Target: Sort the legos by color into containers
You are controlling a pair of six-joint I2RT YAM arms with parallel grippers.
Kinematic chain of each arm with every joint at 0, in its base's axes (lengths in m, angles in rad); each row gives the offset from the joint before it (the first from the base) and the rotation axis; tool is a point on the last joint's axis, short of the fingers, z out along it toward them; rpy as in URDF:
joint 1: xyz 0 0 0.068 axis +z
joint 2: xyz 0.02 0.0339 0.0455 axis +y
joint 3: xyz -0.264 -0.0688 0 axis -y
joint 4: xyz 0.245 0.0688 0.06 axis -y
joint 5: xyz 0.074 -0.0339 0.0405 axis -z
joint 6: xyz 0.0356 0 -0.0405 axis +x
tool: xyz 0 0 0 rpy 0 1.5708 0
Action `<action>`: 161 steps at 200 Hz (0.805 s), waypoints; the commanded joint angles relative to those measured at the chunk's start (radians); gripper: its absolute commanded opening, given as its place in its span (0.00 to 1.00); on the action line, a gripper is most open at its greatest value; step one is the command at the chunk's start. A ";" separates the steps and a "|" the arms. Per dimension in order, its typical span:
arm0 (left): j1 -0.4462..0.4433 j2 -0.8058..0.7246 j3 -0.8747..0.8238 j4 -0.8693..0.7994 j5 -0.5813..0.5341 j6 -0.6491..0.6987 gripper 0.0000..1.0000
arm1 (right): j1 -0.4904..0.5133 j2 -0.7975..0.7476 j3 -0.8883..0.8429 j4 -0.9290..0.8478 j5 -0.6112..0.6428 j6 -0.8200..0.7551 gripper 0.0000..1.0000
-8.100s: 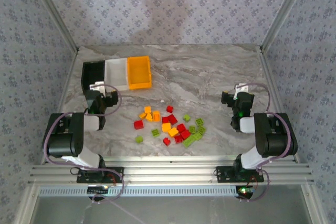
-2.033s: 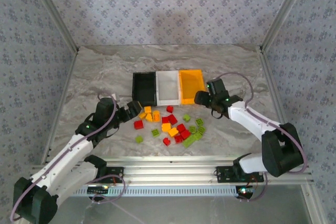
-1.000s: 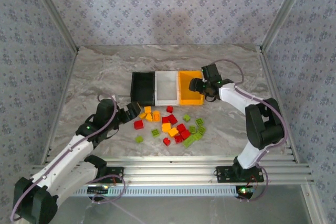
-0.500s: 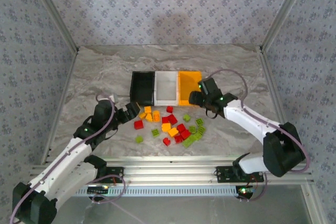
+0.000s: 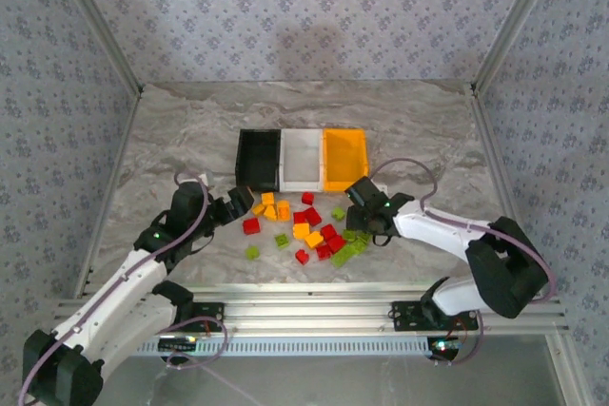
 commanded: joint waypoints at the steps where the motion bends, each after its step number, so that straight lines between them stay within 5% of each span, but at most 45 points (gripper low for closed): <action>1: -0.003 -0.009 -0.002 0.003 0.009 0.019 0.99 | 0.000 0.041 0.025 -0.009 0.029 0.003 0.64; 61: -0.004 -0.009 -0.003 0.010 0.009 0.016 0.99 | -0.056 0.059 0.020 0.025 0.037 -0.017 0.55; 98: -0.004 -0.010 0.016 -0.020 -0.014 0.020 0.99 | -0.070 0.049 0.018 0.042 0.026 -0.030 0.41; 161: -0.004 -0.016 0.035 -0.061 -0.055 0.031 0.99 | -0.074 -0.118 0.147 -0.018 0.027 -0.147 0.27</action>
